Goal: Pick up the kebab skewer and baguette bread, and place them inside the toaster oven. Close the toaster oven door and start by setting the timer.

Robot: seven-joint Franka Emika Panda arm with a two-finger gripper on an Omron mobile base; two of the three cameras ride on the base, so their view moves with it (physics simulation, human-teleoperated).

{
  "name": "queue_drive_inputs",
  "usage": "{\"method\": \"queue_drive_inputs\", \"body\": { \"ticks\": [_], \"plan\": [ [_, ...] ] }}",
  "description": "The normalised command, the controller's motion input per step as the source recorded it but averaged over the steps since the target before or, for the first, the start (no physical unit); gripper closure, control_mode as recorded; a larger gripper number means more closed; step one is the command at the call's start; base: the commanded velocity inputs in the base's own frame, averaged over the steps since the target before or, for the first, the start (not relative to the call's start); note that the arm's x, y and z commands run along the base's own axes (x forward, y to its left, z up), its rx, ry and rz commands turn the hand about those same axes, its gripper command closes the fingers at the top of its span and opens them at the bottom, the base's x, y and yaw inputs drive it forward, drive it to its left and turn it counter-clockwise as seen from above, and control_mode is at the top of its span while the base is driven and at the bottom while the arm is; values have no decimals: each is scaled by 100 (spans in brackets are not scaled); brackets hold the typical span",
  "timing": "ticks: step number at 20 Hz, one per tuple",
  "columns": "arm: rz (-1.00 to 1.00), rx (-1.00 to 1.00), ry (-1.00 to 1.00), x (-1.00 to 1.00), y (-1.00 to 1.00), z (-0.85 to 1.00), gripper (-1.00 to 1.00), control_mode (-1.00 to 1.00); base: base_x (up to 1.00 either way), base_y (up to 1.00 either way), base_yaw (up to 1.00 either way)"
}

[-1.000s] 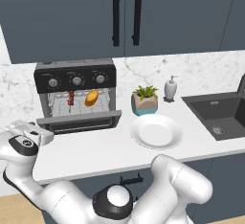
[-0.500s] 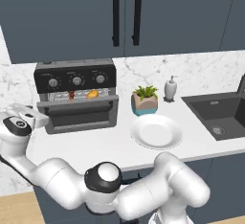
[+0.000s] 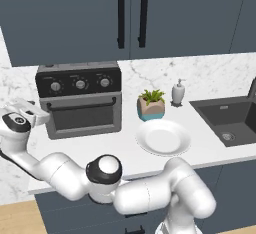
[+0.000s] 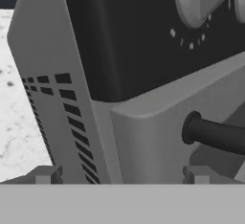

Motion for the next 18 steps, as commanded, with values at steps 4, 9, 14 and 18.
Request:
{"method": "queue_drive_inputs", "body": {
  "ticks": [4,9,14,18],
  "plan": [
    [0,0,-5,3,-15,-13,-100,-100,0,0,0],
    [0,0,-3,33,-23,-4,-100,-100,0,0,0],
    [0,0,-2,43,-31,-4,-100,-100,0,0,0],
    [1,0,-2,13,-20,-13,-100,-100,0,0,0]
  ]
}}
